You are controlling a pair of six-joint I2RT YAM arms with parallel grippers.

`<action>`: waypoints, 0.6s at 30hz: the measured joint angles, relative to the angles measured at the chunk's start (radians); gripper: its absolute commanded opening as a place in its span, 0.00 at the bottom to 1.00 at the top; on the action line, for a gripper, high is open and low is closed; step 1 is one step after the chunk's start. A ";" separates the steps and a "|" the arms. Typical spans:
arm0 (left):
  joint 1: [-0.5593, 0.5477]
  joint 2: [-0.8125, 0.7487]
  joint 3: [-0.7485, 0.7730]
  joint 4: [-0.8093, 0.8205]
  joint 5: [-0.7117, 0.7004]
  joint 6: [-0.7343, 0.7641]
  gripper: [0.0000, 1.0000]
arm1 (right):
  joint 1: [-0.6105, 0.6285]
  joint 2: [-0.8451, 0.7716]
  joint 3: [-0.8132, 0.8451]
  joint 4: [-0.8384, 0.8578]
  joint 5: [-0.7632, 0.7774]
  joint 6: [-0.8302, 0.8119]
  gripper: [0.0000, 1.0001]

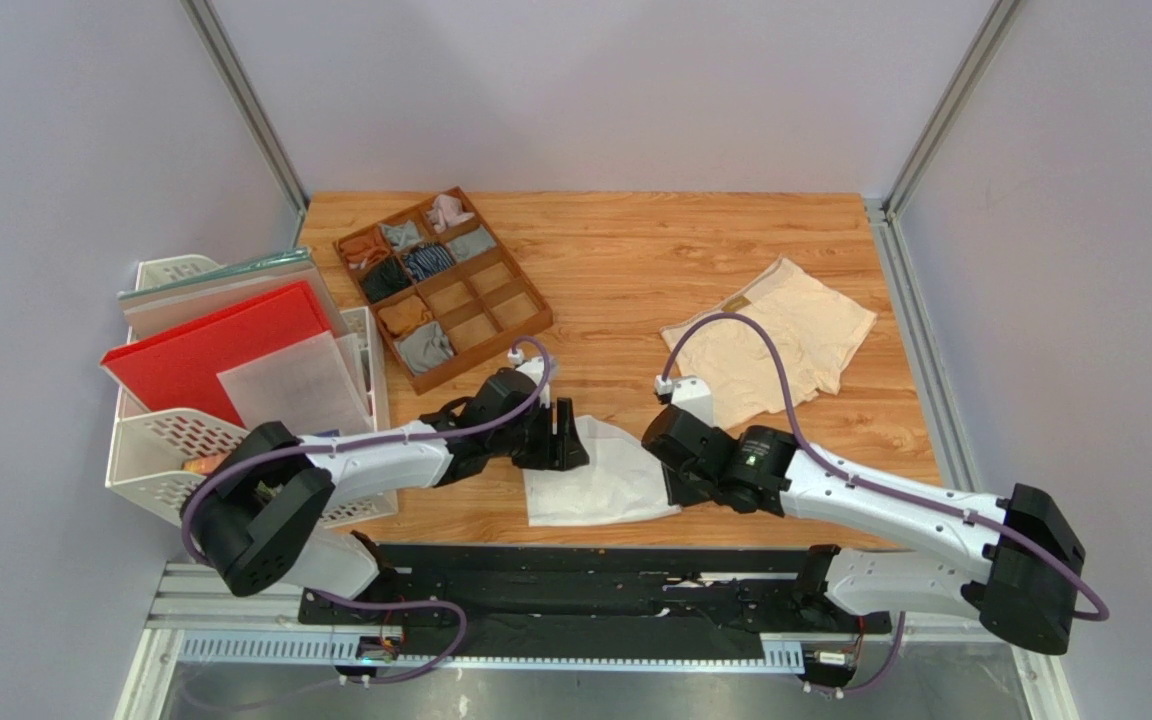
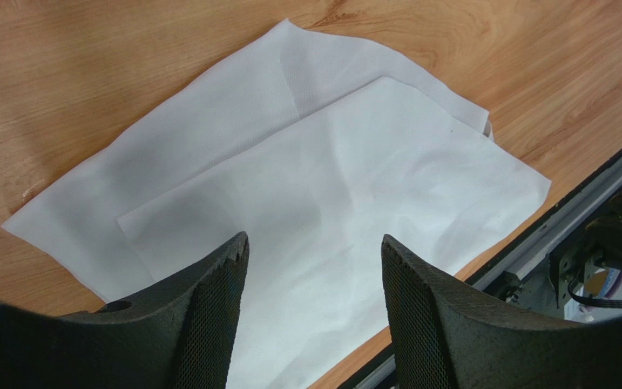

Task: Roll the underwear
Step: Adjust the underwear at the center of the board.

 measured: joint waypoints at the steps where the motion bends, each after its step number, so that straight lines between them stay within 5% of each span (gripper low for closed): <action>1: 0.000 -0.011 0.011 -0.019 -0.001 0.004 0.68 | 0.000 0.002 -0.006 0.030 -0.013 0.002 0.26; 9: 0.002 -0.117 0.059 -0.118 -0.080 0.063 0.65 | 0.000 0.067 -0.053 0.213 -0.087 0.015 0.23; 18: 0.025 -0.055 0.059 -0.130 -0.125 0.153 0.59 | -0.002 0.141 -0.114 0.278 -0.093 0.050 0.22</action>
